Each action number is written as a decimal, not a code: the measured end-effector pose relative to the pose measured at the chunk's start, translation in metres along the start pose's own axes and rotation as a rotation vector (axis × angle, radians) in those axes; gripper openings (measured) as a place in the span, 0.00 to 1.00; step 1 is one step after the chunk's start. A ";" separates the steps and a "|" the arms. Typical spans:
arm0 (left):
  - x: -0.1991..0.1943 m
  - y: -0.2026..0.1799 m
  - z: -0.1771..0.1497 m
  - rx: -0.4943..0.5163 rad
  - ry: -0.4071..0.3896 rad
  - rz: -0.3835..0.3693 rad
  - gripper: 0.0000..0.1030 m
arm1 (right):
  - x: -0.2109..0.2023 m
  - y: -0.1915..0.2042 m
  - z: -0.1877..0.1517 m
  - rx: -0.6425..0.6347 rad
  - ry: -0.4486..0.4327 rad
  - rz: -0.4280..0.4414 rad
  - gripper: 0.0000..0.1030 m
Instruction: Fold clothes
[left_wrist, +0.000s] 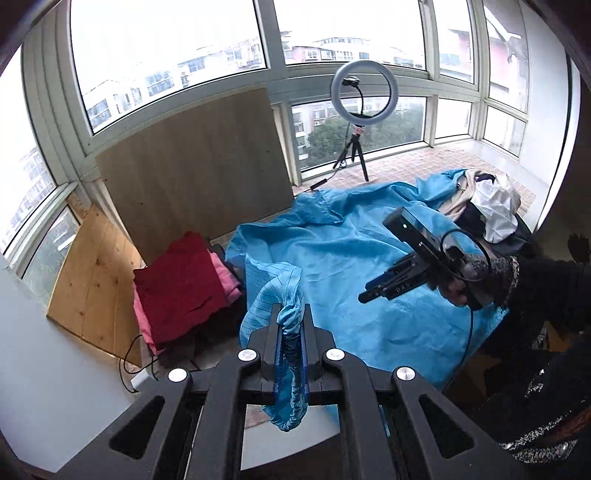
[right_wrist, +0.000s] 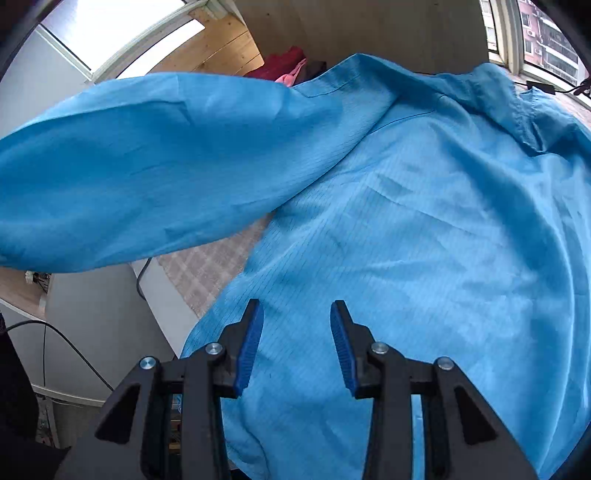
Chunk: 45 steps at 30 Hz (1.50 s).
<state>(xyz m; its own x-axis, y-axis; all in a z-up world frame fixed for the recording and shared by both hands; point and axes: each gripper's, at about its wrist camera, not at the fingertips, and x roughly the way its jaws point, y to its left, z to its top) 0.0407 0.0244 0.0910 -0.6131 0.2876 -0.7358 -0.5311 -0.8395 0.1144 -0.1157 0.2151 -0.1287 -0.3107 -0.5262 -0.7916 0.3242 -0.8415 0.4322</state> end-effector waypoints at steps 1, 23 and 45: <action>0.010 -0.028 -0.003 0.047 0.022 -0.061 0.06 | -0.022 -0.013 0.000 0.018 -0.023 -0.030 0.36; 0.228 -0.084 -0.103 -0.344 0.556 -0.083 0.27 | 0.060 -0.217 0.206 -0.117 0.084 -0.380 0.46; 0.182 -0.081 -0.129 -0.690 0.536 0.008 0.35 | -0.008 -0.149 0.239 -0.495 -0.096 -0.490 0.44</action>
